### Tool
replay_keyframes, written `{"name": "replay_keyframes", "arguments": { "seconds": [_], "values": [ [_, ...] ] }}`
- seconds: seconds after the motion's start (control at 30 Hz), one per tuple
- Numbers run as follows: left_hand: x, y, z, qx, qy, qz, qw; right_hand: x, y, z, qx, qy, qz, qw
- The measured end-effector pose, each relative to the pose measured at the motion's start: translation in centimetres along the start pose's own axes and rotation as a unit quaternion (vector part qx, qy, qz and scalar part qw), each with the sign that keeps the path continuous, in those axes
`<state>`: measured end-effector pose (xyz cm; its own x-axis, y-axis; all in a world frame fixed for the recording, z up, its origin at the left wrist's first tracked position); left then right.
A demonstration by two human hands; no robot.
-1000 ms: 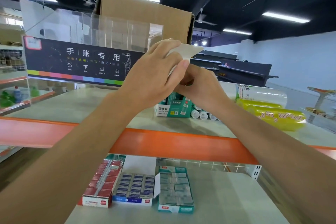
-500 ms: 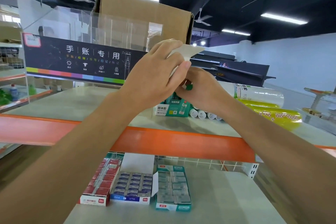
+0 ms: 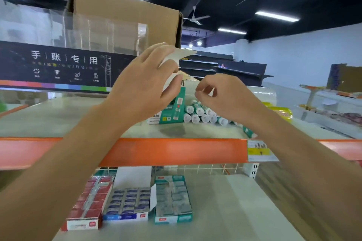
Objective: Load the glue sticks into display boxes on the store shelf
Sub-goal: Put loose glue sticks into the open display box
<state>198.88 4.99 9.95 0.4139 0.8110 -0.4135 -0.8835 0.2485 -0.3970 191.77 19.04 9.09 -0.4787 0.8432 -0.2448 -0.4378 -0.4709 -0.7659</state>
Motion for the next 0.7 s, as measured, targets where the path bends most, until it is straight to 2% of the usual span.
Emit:
{"name": "replay_keyframes", "arguments": {
  "seconds": [0.17, 0.33, 0.7],
  "values": [
    [0.7, 0.7, -0.3, -0.019, 0.017, 0.004, 1.000, 3.6, -0.9, -0.8, -0.086, 0.088, -0.050, 0.991],
    [1.0, 0.5, -0.4, -0.019, 0.018, 0.008, 1.000, 5.4, -1.1, -1.5, -0.136, 0.122, -0.124, 0.975],
    [1.0, 0.5, -0.5, -0.026, 0.010, 0.000, 1.000, 6.2, -0.8, -2.3, -0.172, 0.154, -0.198, 0.953]
  ]
}}
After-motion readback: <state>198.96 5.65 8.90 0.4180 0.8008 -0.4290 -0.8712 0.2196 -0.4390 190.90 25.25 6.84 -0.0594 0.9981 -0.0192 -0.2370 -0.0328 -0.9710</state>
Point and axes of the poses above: each hand's wrist, its own z-axis towards the middle knuckle, its own y-axis out of the palm, x = y × z, the point moved 7 cm from there along z, towards the middle knuckle, and after that the axes turned 12 degrees about y, right-handed, at the moved point
